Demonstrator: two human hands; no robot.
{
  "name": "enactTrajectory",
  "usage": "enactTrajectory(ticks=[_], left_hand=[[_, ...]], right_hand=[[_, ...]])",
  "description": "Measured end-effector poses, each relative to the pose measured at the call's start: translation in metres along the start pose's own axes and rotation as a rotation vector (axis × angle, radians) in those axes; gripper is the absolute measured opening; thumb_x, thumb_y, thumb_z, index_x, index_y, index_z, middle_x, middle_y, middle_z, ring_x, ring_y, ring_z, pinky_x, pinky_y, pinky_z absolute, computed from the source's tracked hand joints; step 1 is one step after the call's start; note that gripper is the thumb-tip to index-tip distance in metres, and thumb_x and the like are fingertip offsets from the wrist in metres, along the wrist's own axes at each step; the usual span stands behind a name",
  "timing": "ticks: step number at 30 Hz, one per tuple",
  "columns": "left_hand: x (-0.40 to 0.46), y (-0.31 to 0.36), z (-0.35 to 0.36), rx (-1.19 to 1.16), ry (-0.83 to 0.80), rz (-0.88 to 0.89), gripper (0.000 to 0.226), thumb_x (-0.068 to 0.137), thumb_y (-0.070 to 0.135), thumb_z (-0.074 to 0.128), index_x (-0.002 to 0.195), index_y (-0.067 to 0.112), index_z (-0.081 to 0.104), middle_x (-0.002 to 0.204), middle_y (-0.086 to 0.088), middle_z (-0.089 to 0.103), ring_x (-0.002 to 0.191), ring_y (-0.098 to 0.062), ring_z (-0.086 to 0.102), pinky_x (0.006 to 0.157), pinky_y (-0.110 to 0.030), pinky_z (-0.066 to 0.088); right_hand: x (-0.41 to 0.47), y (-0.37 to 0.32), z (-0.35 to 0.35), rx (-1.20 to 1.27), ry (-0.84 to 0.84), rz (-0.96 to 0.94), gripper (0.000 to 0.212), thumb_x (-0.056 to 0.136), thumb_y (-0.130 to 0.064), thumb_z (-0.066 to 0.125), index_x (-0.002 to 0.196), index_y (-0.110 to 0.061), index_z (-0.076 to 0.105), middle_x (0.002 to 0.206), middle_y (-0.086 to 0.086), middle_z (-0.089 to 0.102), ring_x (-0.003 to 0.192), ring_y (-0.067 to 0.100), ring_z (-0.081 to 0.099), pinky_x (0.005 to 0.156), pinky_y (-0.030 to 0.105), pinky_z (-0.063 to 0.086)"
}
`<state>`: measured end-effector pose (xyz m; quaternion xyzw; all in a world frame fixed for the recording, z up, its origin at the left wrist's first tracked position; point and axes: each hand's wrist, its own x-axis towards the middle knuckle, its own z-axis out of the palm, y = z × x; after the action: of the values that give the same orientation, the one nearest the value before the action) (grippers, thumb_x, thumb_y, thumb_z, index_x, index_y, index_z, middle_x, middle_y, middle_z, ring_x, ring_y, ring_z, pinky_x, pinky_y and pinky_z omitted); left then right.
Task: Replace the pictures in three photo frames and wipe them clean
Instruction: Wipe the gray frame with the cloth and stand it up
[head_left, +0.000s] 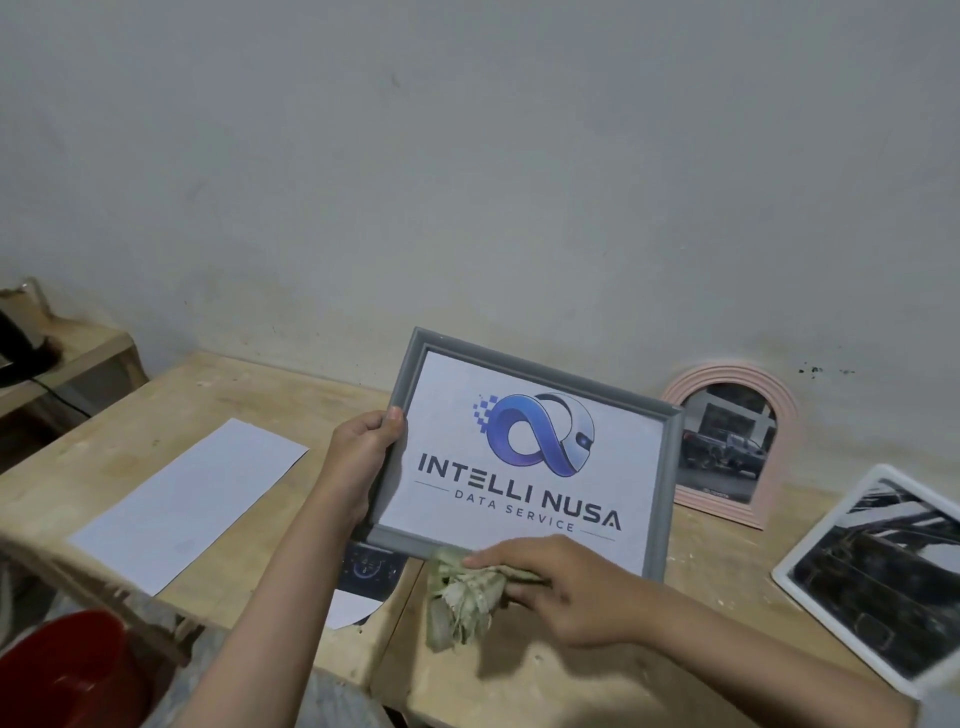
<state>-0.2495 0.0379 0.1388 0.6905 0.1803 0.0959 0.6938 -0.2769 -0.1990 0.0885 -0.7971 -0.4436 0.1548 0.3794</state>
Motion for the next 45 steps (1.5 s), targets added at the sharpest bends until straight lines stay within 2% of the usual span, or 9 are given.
enactTrajectory(ticks=[3,7,14,23,28,34,37,41,45], left_hand=[[-0.002,0.000,0.003,-0.026,-0.013,-0.005,0.025,0.097,0.020,0.052,0.078,0.009,0.066,0.067,0.006,0.070,0.064,-0.008,0.062,0.058,-0.017,0.049],[-0.009,0.002,0.013,-0.038,-0.070,-0.001,0.024,0.096,0.021,0.053,0.086,0.002,0.063,0.066,0.000,0.063,0.058,-0.011,0.056,0.052,-0.017,0.045],[-0.018,0.003,0.031,-0.082,-0.124,0.001,0.025,0.096,0.017,0.052,0.085,0.001,0.069,0.080,-0.013,0.072,0.072,-0.025,0.066,0.067,-0.029,0.051],[-0.024,-0.012,0.030,-0.131,-0.130,-0.022,0.030,0.097,0.017,0.049,0.083,-0.001,0.068,0.079,-0.015,0.071,0.071,-0.023,0.067,0.066,-0.028,0.055],[-0.021,-0.017,0.030,-0.050,-0.091,0.015,0.035,0.085,0.044,0.057,0.079,0.010,0.052,0.083,-0.009,0.045,0.076,-0.022,0.039,0.071,-0.033,0.030],[-0.022,-0.018,0.036,-0.052,-0.030,0.015,0.036,0.097,0.030,0.050,0.070,0.006,0.050,0.074,-0.011,0.049,0.073,-0.019,0.041,0.062,-0.028,0.030],[-0.021,-0.018,0.036,-0.084,-0.016,-0.009,0.040,0.098,0.024,0.049,0.062,0.008,0.047,0.050,0.003,0.054,0.049,-0.009,0.050,0.047,-0.016,0.036],[-0.020,-0.018,0.038,-0.074,-0.086,-0.007,0.036,0.099,0.020,0.047,0.068,0.010,0.063,0.053,0.004,0.066,0.047,-0.007,0.060,0.042,-0.012,0.041],[-0.022,-0.018,0.045,-0.043,-0.107,0.034,0.038,0.099,0.024,0.048,0.067,0.009,0.064,0.065,-0.003,0.069,0.056,-0.014,0.060,0.053,-0.020,0.044]], right_hand=[[0.009,-0.021,-0.029,0.107,0.076,0.020,0.039,0.091,-0.001,0.046,0.124,-0.017,0.059,0.116,0.000,0.066,0.111,0.010,0.060,0.098,0.029,0.047],[0.031,-0.026,-0.074,-0.291,0.434,-0.194,0.064,0.075,-0.001,0.033,0.136,-0.014,0.049,0.137,0.000,0.053,0.127,0.013,0.048,0.101,0.020,0.042],[0.067,-0.001,-0.086,-0.853,0.461,-0.146,0.078,0.066,0.000,0.046,0.143,-0.004,0.036,0.151,0.014,0.032,0.141,0.026,0.027,0.112,0.048,0.029],[0.047,0.011,-0.013,-0.703,0.327,-0.217,0.077,0.063,-0.004,0.039,0.140,-0.006,0.039,0.147,0.014,0.039,0.139,0.024,0.031,0.109,0.044,0.033],[0.031,0.004,0.015,-0.631,0.157,-0.313,0.069,0.065,-0.006,0.031,0.132,-0.007,0.047,0.137,0.014,0.052,0.130,0.025,0.046,0.102,0.044,0.044],[0.023,-0.017,-0.004,0.033,-0.014,-0.027,0.042,0.087,0.001,0.047,0.125,-0.015,0.059,0.122,0.001,0.064,0.115,0.009,0.058,0.101,0.029,0.044],[0.028,-0.029,-0.038,0.154,0.114,-0.022,0.033,0.091,0.002,0.049,0.119,-0.010,0.062,0.111,0.000,0.067,0.105,0.004,0.061,0.094,0.019,0.046],[0.044,-0.012,-0.084,-0.399,0.478,-0.225,0.068,0.070,0.011,0.042,0.134,-0.009,0.051,0.136,0.003,0.054,0.128,0.012,0.048,0.103,0.028,0.044],[0.062,0.009,-0.099,-0.886,0.391,-0.195,0.076,0.066,0.000,0.040,0.142,-0.003,0.037,0.150,0.014,0.033,0.140,0.027,0.030,0.108,0.045,0.034]])
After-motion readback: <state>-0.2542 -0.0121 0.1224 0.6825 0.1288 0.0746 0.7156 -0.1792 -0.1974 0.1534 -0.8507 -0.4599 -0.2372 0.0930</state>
